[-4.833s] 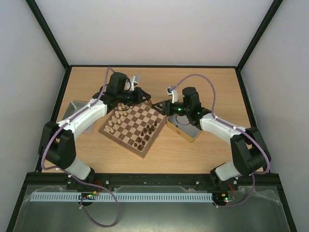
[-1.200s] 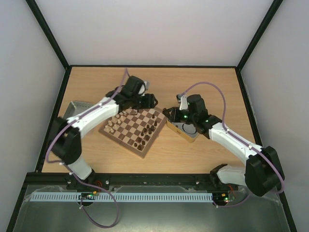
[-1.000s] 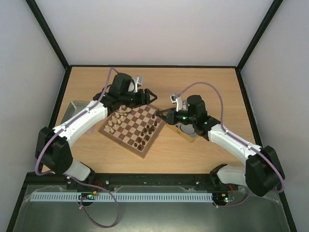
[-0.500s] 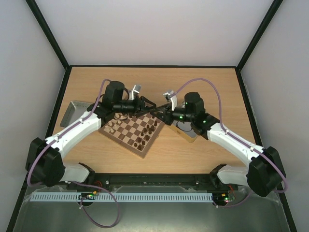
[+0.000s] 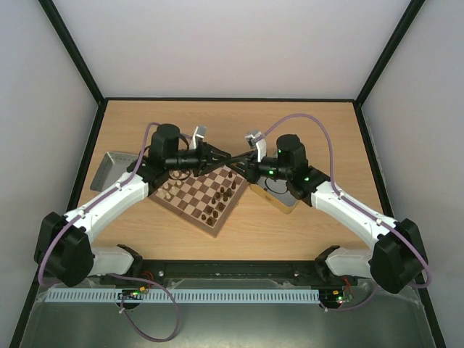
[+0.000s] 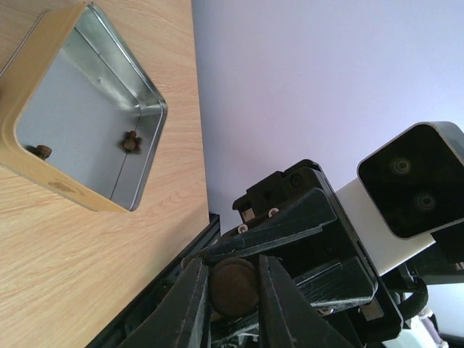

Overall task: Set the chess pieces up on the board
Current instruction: Place the chess piece on the chessboard.

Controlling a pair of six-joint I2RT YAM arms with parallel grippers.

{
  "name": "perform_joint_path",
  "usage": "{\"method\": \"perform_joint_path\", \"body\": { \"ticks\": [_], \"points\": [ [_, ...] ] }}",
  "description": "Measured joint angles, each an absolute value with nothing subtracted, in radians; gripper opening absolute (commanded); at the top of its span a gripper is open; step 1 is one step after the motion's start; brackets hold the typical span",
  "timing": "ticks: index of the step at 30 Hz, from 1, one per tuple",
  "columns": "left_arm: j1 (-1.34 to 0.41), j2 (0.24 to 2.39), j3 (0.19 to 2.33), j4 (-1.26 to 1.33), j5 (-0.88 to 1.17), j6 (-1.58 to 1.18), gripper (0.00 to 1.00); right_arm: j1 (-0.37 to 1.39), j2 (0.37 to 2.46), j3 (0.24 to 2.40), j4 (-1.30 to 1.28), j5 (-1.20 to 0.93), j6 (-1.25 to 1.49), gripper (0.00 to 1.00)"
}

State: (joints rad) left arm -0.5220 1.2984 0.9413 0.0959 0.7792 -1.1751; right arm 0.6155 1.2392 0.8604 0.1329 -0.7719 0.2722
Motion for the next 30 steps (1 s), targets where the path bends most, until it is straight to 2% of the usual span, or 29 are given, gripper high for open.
{"method": "perform_joint_path", "body": {
  "ticks": [2, 3, 7, 13, 17, 22, 24, 30],
  "points": [
    [-0.521, 1.298, 0.941, 0.099, 0.78, -1.176, 0.1, 0.616, 1.239, 0.862, 0.128, -0.767, 0.272, 0.24],
    [-0.521, 1.298, 0.94, 0.1, 0.78, -1.177, 0.09, 0.616, 1.239, 0.864, 0.125, -0.766, 0.273, 0.34],
    [-0.522, 1.298, 0.939, 0.121, 0.781, -1.193, 0.08, 0.616, 1.239, 0.87, 0.117, -0.76, 0.322, 0.54],
    [-0.523, 1.297, 0.927, 0.236, 0.766, -1.273, 0.08, 0.617, 1.15, 0.762, 0.296, -0.728, 0.602, 0.64],
    [-0.523, 1.295, 0.915, 0.358, 0.744, -1.344, 0.08, 0.618, 1.086, 0.67, 0.488, -0.628, 0.9, 0.62],
    [-0.524, 1.287, 0.902, 0.493, 0.715, -1.414, 0.08, 0.617, 1.079, 0.64, 0.667, -0.542, 1.182, 0.43],
    [-0.526, 1.287, 0.902, 0.529, 0.709, -1.431, 0.08, 0.618, 1.079, 0.642, 0.71, -0.529, 1.248, 0.38],
    [-0.53, 1.287, 0.898, 0.604, 0.697, -1.462, 0.08, 0.618, 1.089, 0.657, 0.745, -0.522, 1.352, 0.38]
  ]
}}
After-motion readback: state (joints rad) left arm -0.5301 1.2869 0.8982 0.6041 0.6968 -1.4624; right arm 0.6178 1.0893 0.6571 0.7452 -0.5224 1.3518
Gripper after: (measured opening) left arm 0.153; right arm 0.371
